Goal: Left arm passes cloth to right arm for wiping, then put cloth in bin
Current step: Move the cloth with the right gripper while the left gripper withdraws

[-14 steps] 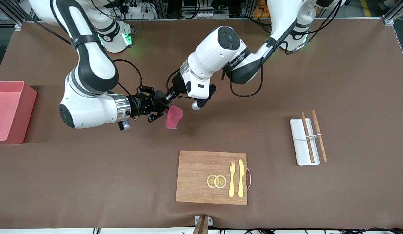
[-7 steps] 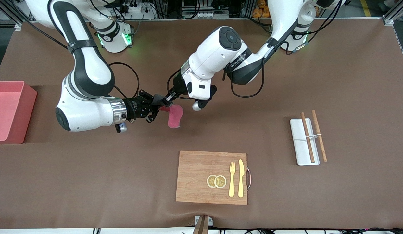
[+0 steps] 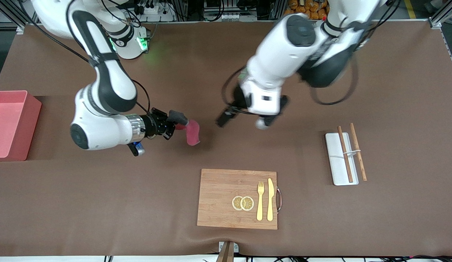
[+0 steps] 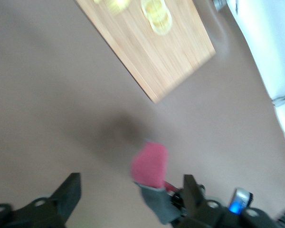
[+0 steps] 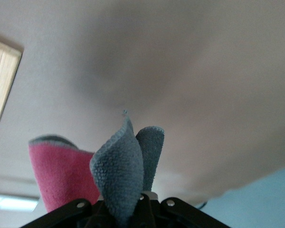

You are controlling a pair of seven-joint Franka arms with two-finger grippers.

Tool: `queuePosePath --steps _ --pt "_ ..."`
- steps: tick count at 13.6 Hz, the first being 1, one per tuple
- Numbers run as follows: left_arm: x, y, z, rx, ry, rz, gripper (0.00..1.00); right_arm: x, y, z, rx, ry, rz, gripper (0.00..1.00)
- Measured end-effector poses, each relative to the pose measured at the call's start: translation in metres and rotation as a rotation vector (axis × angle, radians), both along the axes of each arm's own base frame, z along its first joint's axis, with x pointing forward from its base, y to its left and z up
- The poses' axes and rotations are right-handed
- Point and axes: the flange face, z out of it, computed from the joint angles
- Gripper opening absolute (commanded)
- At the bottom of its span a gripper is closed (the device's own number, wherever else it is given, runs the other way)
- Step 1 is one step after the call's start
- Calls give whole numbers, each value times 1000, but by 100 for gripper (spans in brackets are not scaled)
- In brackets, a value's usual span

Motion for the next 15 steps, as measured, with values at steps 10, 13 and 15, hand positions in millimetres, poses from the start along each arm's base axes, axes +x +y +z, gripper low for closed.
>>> queuePosePath --steps 10,13,15 --pt "49 291 35 240 25 -524 100 23 -103 -131 -302 -251 524 0" --pt "50 312 38 272 6 -603 100 39 -219 -131 -240 -284 659 0" --pt "48 323 39 270 4 -639 100 38 -293 -131 -222 -293 745 0"
